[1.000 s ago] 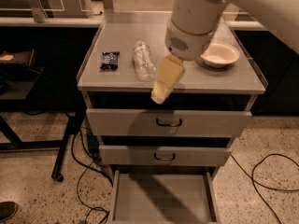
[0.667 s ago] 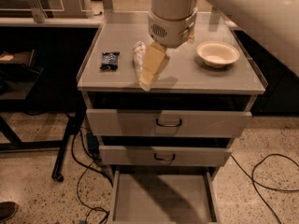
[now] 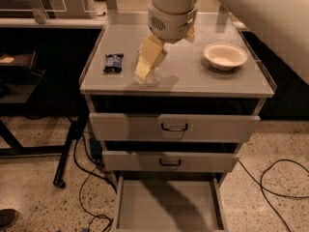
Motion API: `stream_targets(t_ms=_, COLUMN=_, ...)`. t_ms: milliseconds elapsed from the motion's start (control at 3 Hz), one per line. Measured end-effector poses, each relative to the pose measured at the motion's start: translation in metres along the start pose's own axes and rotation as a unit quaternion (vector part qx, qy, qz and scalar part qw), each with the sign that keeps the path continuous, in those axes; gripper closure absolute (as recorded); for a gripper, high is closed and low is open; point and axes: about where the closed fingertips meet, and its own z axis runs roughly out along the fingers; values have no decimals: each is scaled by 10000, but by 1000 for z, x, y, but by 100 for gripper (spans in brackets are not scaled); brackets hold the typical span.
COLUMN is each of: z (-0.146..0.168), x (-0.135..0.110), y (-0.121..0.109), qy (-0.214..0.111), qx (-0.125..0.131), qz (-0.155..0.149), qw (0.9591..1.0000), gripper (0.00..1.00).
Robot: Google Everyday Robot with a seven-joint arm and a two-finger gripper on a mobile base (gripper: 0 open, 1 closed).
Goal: Place water bottle into bottom drawer
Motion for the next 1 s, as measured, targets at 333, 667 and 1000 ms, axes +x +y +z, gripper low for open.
stream_targets(t_ms=333, z=0, x=-48, y=-19, qy=-493, qx=-221, qz=248, qw=9982, gripper=0)
stream_targets(t_ms=667, z=2, x=-52, y=-21, qy=-535, qx=-191, qz=271, qw=9980, gripper=0)
stream_targets(t_ms=1000, z=7, x=-58, y=-38, qy=-545, qx=-165, qz=483, qw=9972, gripper=0)
